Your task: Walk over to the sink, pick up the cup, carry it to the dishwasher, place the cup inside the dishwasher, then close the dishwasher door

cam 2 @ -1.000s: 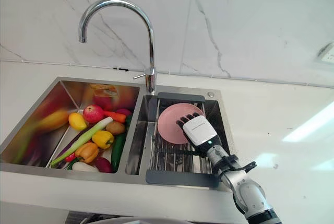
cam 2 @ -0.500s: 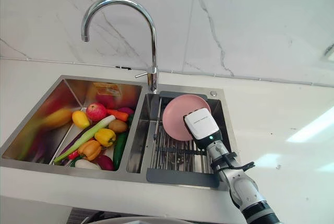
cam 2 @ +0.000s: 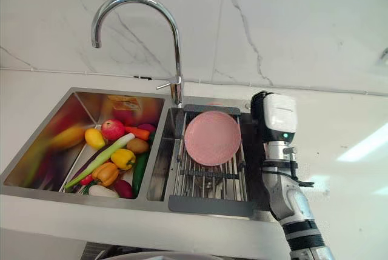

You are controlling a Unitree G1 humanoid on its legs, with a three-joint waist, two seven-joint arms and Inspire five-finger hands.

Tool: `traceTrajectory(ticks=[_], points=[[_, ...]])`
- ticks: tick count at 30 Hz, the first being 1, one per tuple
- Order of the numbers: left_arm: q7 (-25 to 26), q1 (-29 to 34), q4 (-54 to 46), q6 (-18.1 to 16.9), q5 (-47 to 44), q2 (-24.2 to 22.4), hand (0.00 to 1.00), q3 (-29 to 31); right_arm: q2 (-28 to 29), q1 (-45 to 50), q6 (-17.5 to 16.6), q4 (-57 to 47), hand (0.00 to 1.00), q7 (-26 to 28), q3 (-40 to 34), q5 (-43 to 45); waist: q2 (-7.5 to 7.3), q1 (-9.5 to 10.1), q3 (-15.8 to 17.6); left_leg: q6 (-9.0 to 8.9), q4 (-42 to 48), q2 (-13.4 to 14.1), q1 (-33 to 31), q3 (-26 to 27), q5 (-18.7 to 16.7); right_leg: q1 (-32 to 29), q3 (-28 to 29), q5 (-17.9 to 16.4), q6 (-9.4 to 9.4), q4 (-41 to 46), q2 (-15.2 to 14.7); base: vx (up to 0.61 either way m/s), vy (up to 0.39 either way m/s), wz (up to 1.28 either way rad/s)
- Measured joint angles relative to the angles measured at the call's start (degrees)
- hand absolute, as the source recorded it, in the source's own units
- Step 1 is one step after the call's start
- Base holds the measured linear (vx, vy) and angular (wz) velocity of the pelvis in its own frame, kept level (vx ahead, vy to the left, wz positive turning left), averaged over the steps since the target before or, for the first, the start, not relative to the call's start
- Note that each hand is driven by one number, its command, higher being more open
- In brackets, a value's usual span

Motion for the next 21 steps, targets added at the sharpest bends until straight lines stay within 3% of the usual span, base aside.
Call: traceTrajectory(ticks=[4,5,10,15,21], points=[[0.3,0.0,-0.1,0.0,0.0,-0.3,1.0,0.1,0.1,0.0,-0.1,-2.7,0.0,0.1,-1.4,0.6,0.28,-0.07,0.2,0.01,0.0,0.0,0.1,0.1,0.0,0.0,0.0,0.0,0.0,0.0,0.0,0.0,0.0,0.0],[0.5,0.1,-0.1,0.0,-0.3,-0.3,1.0,0.1,0.2,0.0,-0.1,-3.4,1.0,0.1,-1.7,1.2,0.28,-0.1,0.2,0.01,0.0,0.0,0.1,0.1,0.0,0.0,0.0,0.0,0.0,0.0,0.0,0.0,0.0,0.0],[1.1,0.3,-0.2,-0.4,-0.4,-0.5,1.0,0.3,2.3,0.2,-0.7,-8.0,1.0,0.5,-6.4,7.3,0.28,-0.15,0.2,0.04,-0.2,0.0,0.2,0.2,0.0,0.0,0.3,0.0,-0.01,0.0,0.0,0.0,0.0,-0.01],[1.1,0.5,0.0,-0.6,-0.4,-0.9,1.0,1.4,3.0,2.8,-3.0,-13.6,1.0,6.7,-9.6,7.2,0.28,-0.26,0.2,0.05,-0.5,0.1,0.6,0.8,0.0,-0.1,0.9,0.0,-0.03,0.0,0.2,0.0,-0.001,-0.07],[1.1,0.6,0.2,-0.6,-0.4,-0.8,1.0,1.7,0.5,7.6,-11.0,-18.4,1.0,32.0,-6.5,7.2,0.16,-0.69,0.1,0.06,-0.8,0.2,0.9,1.6,-0.1,-0.2,1.5,0.0,-0.06,0.0,0.4,-0.03,-0.013,-0.07]])
